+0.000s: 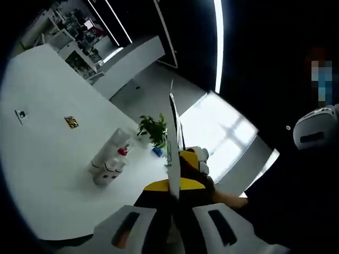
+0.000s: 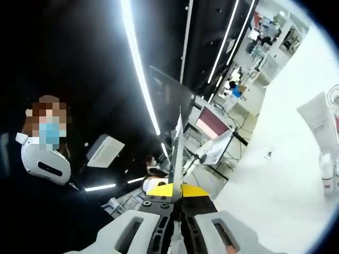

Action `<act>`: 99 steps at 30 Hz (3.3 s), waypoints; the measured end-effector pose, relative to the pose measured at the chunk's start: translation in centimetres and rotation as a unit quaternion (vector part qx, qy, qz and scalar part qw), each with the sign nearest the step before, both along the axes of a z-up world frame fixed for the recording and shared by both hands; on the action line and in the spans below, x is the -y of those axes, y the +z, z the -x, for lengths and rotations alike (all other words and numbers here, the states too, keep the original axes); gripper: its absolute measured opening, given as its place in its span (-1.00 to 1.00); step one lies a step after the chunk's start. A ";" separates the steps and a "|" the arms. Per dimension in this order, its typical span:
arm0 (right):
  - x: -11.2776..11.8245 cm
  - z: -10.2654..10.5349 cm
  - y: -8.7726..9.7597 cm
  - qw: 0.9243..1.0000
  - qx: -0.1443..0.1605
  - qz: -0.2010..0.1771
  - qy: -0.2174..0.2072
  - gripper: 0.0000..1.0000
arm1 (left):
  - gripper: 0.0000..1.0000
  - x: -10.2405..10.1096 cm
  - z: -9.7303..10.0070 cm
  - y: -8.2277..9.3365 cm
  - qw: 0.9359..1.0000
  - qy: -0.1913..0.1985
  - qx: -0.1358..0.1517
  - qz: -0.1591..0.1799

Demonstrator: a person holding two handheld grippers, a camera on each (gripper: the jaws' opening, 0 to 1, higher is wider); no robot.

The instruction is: Arrange the skincare products in the storage area until every visible bottle or jar stands upright without overlapping.

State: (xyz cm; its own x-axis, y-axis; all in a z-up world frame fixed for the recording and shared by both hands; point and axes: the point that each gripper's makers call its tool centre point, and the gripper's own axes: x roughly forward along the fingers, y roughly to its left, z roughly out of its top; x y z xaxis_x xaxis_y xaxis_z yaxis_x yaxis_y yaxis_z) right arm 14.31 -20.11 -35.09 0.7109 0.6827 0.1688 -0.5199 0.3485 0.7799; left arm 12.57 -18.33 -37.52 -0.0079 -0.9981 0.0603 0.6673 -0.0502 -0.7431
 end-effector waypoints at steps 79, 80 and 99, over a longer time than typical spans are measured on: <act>11.1 2.7 -11.8 0.948 -0.066 0.276 -0.144 0.99 | -1.00 4.7 -9.4 -11.1 0.985 0.054 -0.104 -0.125; 11.1 2.7 -11.8 0.948 -0.065 0.275 -0.145 0.98 | -1.00 4.7 -9.6 -11.3 0.985 0.054 -0.105 -0.127; 11.7 2.4 -12.2 0.946 -0.067 0.275 -0.157 0.98 | -1.00 5.5 -11.4 -15.1 0.975 0.069 -0.129 -0.168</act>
